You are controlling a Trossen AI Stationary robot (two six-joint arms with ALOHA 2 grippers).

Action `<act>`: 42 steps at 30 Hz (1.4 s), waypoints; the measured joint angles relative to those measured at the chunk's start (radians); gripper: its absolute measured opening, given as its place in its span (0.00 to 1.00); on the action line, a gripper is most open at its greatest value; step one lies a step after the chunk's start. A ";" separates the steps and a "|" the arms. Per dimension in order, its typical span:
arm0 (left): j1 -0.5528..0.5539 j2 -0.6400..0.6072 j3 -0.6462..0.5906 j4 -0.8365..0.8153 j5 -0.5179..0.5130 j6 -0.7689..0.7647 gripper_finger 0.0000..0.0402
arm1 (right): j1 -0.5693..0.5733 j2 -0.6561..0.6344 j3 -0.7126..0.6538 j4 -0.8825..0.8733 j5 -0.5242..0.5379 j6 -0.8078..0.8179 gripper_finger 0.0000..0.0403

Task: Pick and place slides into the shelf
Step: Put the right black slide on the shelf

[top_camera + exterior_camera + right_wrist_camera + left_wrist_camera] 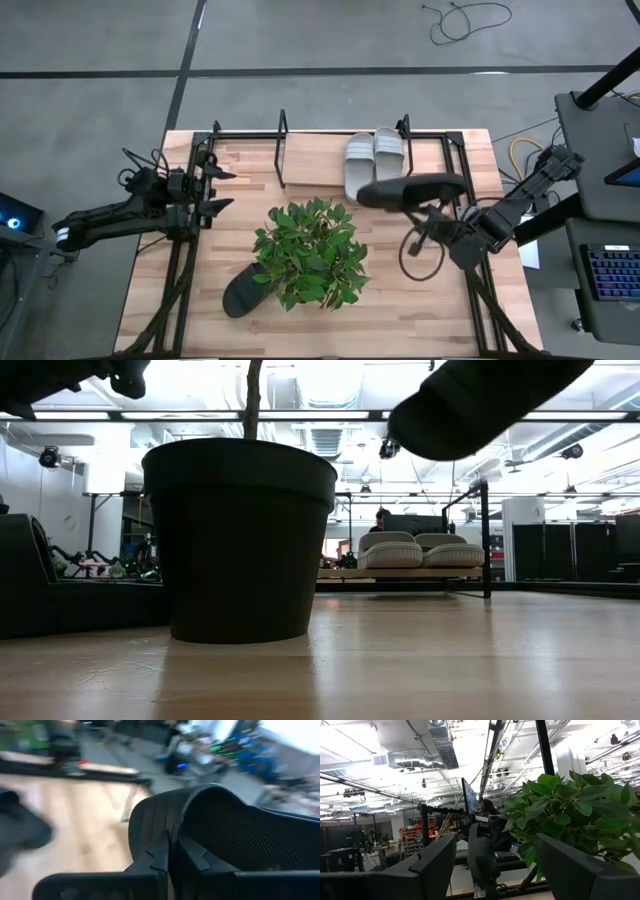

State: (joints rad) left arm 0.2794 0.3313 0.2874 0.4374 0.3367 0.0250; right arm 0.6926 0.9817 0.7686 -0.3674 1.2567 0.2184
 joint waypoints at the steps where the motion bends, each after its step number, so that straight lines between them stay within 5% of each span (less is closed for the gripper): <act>1: 0.000 0.000 0.000 0.000 0.000 0.007 0.64 | 0.000 0.000 0.002 0.013 0.033 -0.018 0.03; 7: 0.000 0.000 0.000 0.002 0.000 0.009 0.64 | -0.006 0.000 0.012 0.184 0.112 -0.140 0.03; 12: 0.000 0.003 0.000 0.024 0.000 0.033 0.64 | -0.006 -0.008 0.012 0.440 0.193 -0.435 0.03; 24: -0.001 0.136 0.012 0.251 -0.011 0.037 0.64 | -0.048 -0.015 0.012 1.259 -0.121 -1.200 0.03; 32: 0.001 0.234 0.215 0.237 -0.032 0.058 0.64 | -0.144 -0.017 0.011 1.261 -0.284 -1.195 0.03; 42: 0.001 0.518 0.715 -0.257 -0.028 0.121 0.64 | -0.204 -0.012 0.092 1.135 -0.458 -1.098 0.03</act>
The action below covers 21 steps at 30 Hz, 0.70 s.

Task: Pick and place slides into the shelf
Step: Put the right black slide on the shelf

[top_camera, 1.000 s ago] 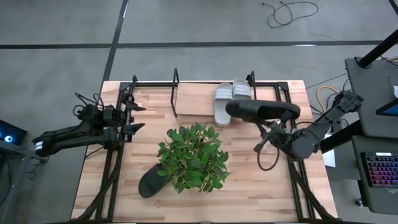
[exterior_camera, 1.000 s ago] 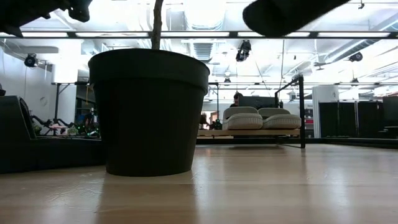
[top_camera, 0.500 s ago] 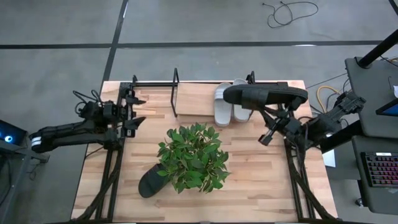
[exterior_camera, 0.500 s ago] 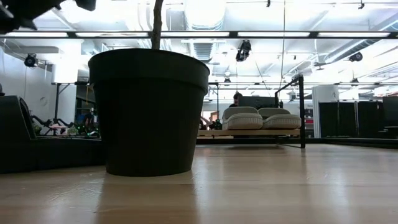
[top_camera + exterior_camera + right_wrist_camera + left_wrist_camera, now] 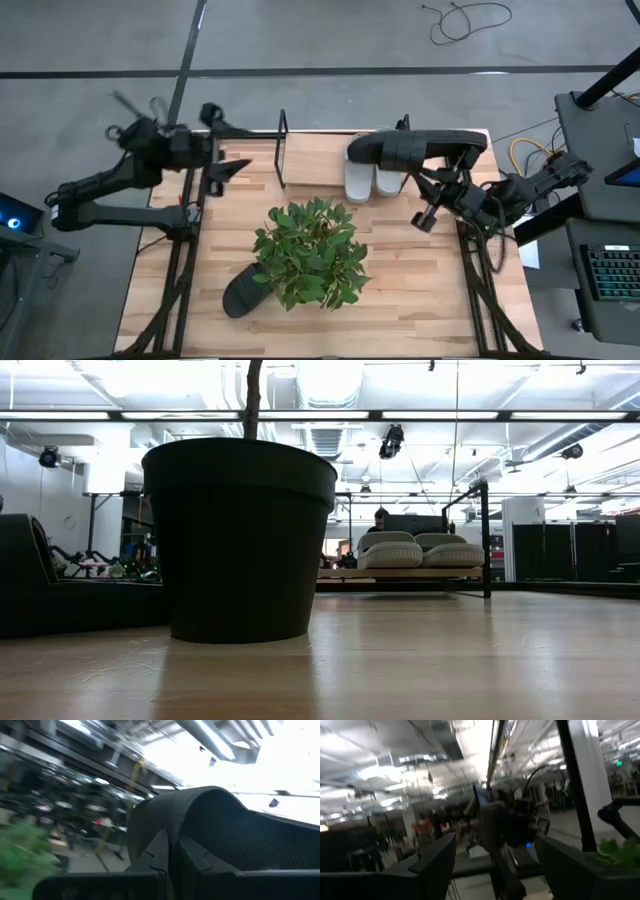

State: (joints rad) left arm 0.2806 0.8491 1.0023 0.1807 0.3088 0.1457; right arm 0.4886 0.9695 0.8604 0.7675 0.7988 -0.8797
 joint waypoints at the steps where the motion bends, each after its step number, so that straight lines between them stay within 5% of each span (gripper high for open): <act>1: 0.000 0.031 0.043 -0.027 0.000 -0.001 0.64 | -0.005 0.005 0.016 -0.019 -0.023 0.013 0.03; 5: 0.001 0.156 0.166 -0.098 0.039 -0.024 0.64 | -0.034 0.042 0.083 -0.072 -0.117 0.048 0.03; 12: 0.000 0.300 0.328 -0.080 0.080 -0.088 0.64 | -0.078 0.151 0.244 -0.238 -0.095 0.049 0.03; 21: 0.000 0.387 0.411 -0.080 0.133 -0.113 0.64 | -0.112 0.257 0.386 -0.249 -0.091 -0.019 0.03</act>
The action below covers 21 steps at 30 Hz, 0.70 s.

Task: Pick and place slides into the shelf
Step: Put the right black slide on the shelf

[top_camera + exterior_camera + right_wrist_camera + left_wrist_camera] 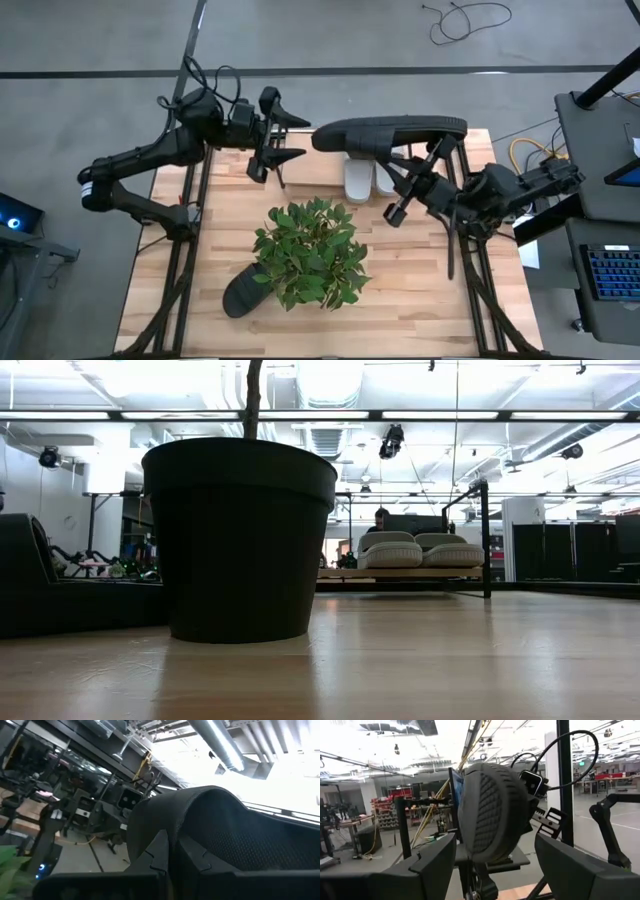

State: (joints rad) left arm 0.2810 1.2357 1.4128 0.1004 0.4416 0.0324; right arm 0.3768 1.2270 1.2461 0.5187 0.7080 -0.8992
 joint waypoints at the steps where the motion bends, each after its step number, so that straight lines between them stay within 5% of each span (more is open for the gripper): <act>1: 0.000 0.001 0.002 0.000 0.000 0.000 0.64 | -0.005 0.003 0.007 -0.010 0.000 0.001 0.03; 21: 0.001 0.050 -0.005 0.128 -0.009 0.002 0.64 | -0.178 0.019 0.001 -0.056 -0.165 0.212 0.03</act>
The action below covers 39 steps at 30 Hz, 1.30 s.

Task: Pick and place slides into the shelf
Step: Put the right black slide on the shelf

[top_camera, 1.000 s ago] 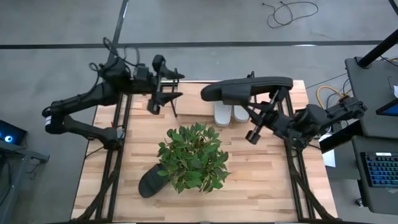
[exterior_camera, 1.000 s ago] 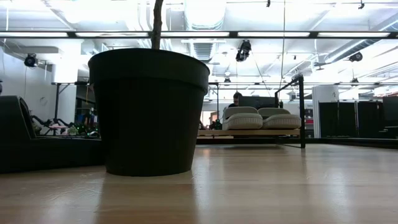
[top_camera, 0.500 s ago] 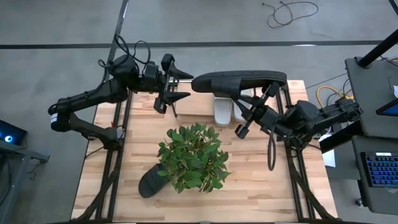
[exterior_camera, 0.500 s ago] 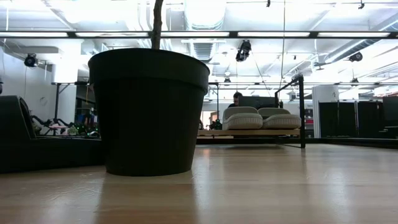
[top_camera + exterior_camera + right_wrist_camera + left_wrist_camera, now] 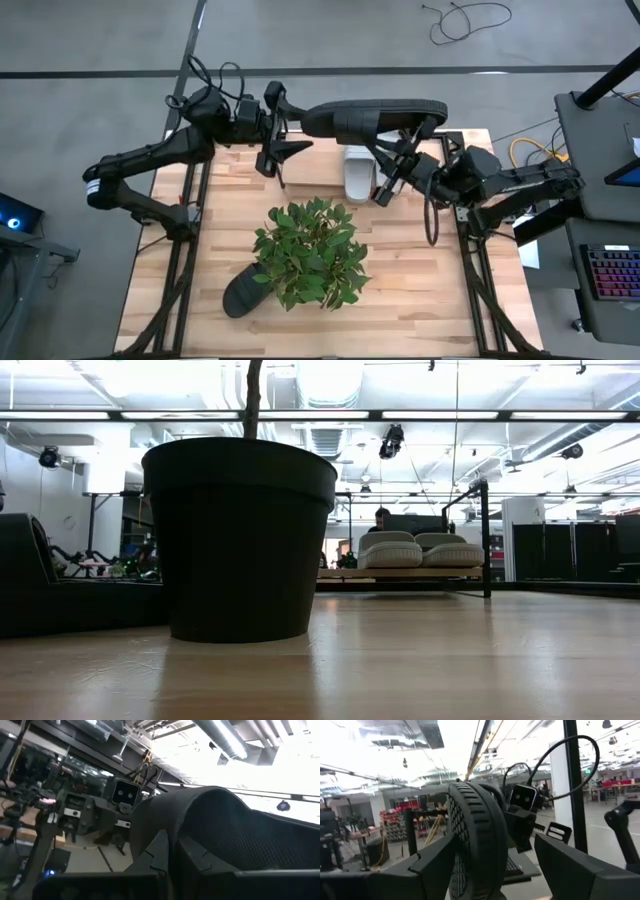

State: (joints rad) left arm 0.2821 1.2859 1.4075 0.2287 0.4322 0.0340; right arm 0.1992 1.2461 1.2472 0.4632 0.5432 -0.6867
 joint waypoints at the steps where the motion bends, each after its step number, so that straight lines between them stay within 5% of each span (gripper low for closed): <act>1: 0.000 0.003 0.000 0.005 -0.005 0.000 0.64 | -0.004 0.000 0.000 0.000 -0.001 0.002 0.03; 14: -0.001 0.030 0.001 0.005 -0.015 0.014 0.59 | -0.006 0.033 0.006 -0.012 -0.074 0.025 0.03; 26: 0.001 0.022 -0.003 0.001 -0.042 0.125 0.06 | 0.002 0.029 0.007 -0.025 -0.072 0.021 0.03; 39: 0.018 -0.042 -0.007 -0.090 -0.138 0.132 0.06 | 0.075 0.004 0.044 -0.080 0.032 -0.041 0.16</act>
State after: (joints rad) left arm 0.2998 1.2442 1.4006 0.1382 0.2938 0.1657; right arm 0.2738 1.2500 1.2917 0.3830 0.5753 -0.7275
